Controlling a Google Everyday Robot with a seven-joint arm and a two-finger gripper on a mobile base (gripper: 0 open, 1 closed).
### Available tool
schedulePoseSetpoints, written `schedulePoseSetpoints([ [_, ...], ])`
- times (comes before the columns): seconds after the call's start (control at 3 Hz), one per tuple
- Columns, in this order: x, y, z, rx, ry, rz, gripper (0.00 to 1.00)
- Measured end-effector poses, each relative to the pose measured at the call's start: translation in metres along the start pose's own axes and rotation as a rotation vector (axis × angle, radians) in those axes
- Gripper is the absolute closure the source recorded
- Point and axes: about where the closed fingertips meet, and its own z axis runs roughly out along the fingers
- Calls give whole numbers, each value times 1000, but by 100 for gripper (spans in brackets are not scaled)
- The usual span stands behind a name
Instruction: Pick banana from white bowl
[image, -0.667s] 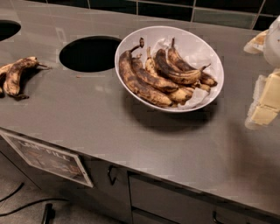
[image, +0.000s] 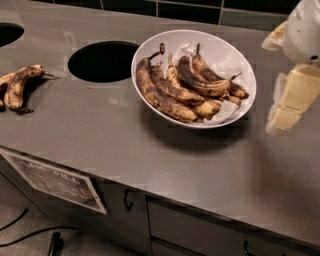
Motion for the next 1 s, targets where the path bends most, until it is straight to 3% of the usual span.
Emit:
schedulePoseSetpoints([
  [0.33,-36,-17,-1,5,-21,-58,0],
  [0.67,-36,-17,-1,5,-21,-58,0],
  [1.0,-52,-34,-6,22,-86,-31,0],
])
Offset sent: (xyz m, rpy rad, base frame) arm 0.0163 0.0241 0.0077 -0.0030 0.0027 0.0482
